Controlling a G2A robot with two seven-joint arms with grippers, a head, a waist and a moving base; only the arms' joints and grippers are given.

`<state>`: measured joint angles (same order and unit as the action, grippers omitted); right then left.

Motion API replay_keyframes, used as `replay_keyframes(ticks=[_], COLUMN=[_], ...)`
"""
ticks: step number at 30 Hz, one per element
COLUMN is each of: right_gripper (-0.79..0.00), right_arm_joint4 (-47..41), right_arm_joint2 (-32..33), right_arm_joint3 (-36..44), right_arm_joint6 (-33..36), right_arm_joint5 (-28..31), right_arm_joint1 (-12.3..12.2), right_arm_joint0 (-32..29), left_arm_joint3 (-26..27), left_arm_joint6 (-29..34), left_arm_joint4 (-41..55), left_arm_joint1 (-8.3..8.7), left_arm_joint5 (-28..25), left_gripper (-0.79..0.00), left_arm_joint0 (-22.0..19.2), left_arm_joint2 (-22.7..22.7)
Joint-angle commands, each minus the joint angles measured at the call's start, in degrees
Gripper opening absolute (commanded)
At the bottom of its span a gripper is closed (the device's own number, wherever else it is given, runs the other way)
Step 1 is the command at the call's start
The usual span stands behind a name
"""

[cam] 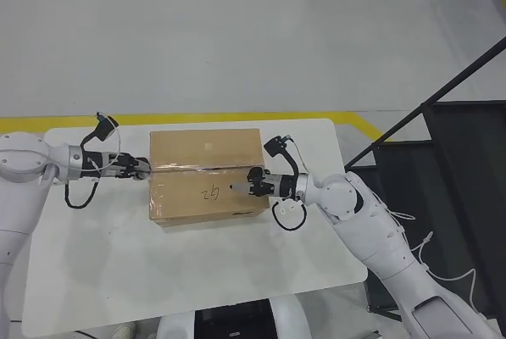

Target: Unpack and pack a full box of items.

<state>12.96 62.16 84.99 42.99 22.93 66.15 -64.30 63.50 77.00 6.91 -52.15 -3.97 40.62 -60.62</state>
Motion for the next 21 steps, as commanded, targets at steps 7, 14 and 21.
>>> replay_keyframes(ticks=[7, 14, 21], right_gripper=[0.000, 0.000, 0.000], right_arm_joint4=[0.1, 0.1, 0.0], right_arm_joint2=[-0.1, -0.1, -0.1], right_arm_joint3=[0.1, 0.1, 0.0], right_arm_joint6=[0.0, -0.2, -0.3], right_arm_joint5=[0.2, 0.1, 0.3], right_arm_joint1=[-0.1, -0.2, -0.2], right_arm_joint0=[0.1, 0.1, 0.4], left_arm_joint3=[1.4, 2.7, 4.9], left_arm_joint6=[-1.8, -2.3, -5.4], left_arm_joint4=[-2.3, -3.3, -1.1], left_arm_joint1=[0.47, 0.67, 1.29], left_arm_joint5=[0.5, 1.3, 0.0], left_gripper=[-0.785, -0.169, 0.000], left_arm_joint0=[1.2, 2.2, 3.8], left_arm_joint2=[-0.6, -0.5, -3.6])
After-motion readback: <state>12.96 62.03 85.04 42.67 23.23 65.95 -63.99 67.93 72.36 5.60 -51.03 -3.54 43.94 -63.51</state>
